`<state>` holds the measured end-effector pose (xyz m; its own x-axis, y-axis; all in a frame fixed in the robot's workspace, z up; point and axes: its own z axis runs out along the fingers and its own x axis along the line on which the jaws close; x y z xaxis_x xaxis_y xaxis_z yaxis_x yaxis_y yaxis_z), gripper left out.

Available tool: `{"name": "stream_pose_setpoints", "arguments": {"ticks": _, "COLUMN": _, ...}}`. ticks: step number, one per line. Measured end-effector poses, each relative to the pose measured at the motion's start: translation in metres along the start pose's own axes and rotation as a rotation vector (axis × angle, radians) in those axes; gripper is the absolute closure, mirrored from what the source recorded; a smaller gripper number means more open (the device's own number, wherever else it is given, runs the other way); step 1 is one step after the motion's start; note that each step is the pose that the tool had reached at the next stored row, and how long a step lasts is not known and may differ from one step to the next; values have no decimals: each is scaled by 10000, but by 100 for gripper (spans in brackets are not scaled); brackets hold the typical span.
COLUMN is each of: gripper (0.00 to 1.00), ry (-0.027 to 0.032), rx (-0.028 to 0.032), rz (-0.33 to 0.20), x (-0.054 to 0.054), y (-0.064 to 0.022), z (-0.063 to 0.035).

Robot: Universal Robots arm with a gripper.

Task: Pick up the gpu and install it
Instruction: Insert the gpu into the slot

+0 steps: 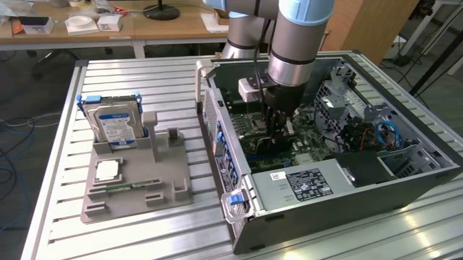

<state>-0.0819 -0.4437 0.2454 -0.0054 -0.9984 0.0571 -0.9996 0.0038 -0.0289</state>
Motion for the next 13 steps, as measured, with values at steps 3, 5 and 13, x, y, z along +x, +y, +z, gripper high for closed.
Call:
{"name": "stream_pose_setpoints", "arguments": {"ticks": 3, "gripper": 74, "ry": 1, "rx": 2, "rz": 1, "x": 0, "y": 1, "z": 4}}
{"name": "stream_pose_setpoints", "arguments": {"ticks": 5, "gripper": 74, "ry": 0, "rx": 4, "rz": 0, "x": -1, "y": 3, "z": 7}}
{"name": "stream_pose_setpoints", "arguments": {"ticks": 13, "gripper": 74, "ry": 5, "rx": 11, "rz": 0, "x": -2, "y": 14, "z": 65}}
